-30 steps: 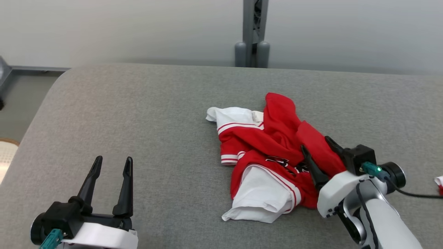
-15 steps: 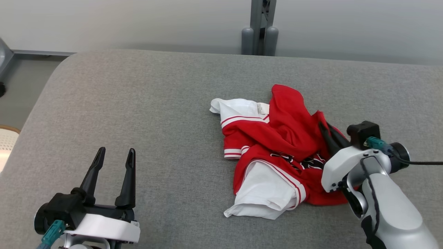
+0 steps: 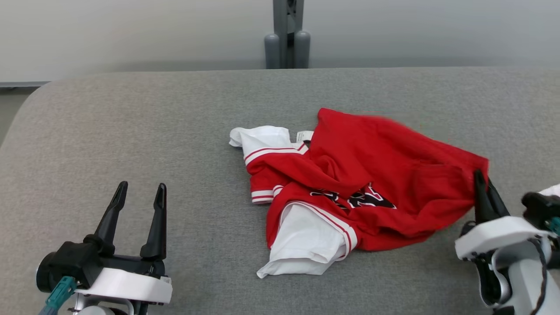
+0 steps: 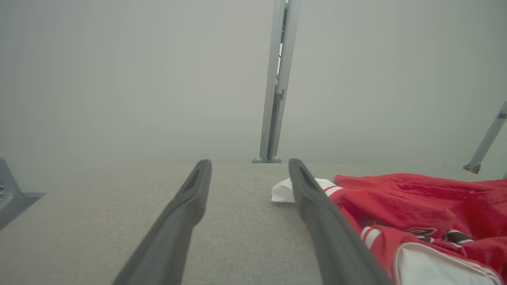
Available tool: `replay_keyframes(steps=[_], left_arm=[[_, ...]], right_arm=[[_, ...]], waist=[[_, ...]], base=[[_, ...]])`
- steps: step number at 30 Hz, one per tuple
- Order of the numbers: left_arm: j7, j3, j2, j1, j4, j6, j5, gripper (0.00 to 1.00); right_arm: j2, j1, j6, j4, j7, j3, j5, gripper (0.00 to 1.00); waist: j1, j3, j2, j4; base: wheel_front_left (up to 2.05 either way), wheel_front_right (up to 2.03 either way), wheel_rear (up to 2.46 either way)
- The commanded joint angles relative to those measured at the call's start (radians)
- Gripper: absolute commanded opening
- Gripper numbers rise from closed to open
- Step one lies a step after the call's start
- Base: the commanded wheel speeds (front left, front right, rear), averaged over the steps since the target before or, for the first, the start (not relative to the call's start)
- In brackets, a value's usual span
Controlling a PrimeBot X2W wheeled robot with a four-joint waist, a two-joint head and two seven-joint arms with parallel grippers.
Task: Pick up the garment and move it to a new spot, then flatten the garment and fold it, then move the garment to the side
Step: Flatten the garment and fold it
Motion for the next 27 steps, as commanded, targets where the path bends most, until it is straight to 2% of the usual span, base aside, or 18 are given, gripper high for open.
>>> replay_keyframes(steps=[1,6,7,8,9,10,13,18,27], left_arm=[[0.0,-0.001,0.005,-0.021,-0.005,-0.001,0.01,1.0],[0.01,-0.006,0.015,-0.034,-0.012,-0.003,0.01,1.0],[0.009,-0.007,0.015,-0.037,-0.013,-0.004,0.01,1.0],[0.012,-0.009,0.016,-0.039,-0.014,-0.004,0.01,1.0],[0.012,-0.01,0.016,-0.039,-0.015,-0.004,0.01,1.0],[0.014,-0.012,0.017,-0.039,-0.014,-0.002,0.011,1.0],[0.017,-0.013,0.018,-0.036,-0.016,0.001,0.007,1.0],[0.018,-0.007,0.022,-0.027,-0.022,0.008,0.002,1.0],[0.02,0.009,0.031,-0.011,-0.042,0.035,0.003,1.0]], right_arm=[[0.0,0.019,0.0,-0.01,0.001,-0.019,0.007,0.0],[0.004,0.047,0.0,0.012,0.014,-0.068,0.031,0.0],[0.004,0.049,0.0,0.027,0.015,-0.079,0.032,0.08],[0.004,0.047,0.0,0.038,0.009,-0.089,0.035,0.36],[0.005,0.044,0.0,0.052,0.004,-0.092,0.053,0.52],[0.006,0.042,0.0,0.062,-0.002,-0.092,0.054,1.0],[0.004,0.052,0.0,0.071,-0.021,-0.092,0.072,1.0],[0.004,0.077,0.0,0.014,-0.042,-0.121,0.06,1.0],[0.005,0.139,0.0,-0.305,-0.048,-0.148,0.002,1.0]], waist=[[0.0,0.008,0.0,-0.019],[0.0,0.021,0.0,-0.046],[0.0,0.022,0.0,-0.05],[0.0,0.023,0.0,-0.053],[0.0,0.024,0.0,-0.055],[0.0,0.024,0.0,-0.057],[0.0,0.019,0.0,-0.064],[0.0,0.01,0.0,-0.073],[0.0,-0.019,0.0,-0.101]], base=[[0.0,0.0,0.0],[0.0,0.0,0.0],[0.0,0.0,0.0],[0.0,0.0,0.0],[0.0,0.0,0.0],[0.0,0.0,0.0],[0.0,0.0,0.0],[0.0,0.0,0.0],[0.0,0.0,0.0]])
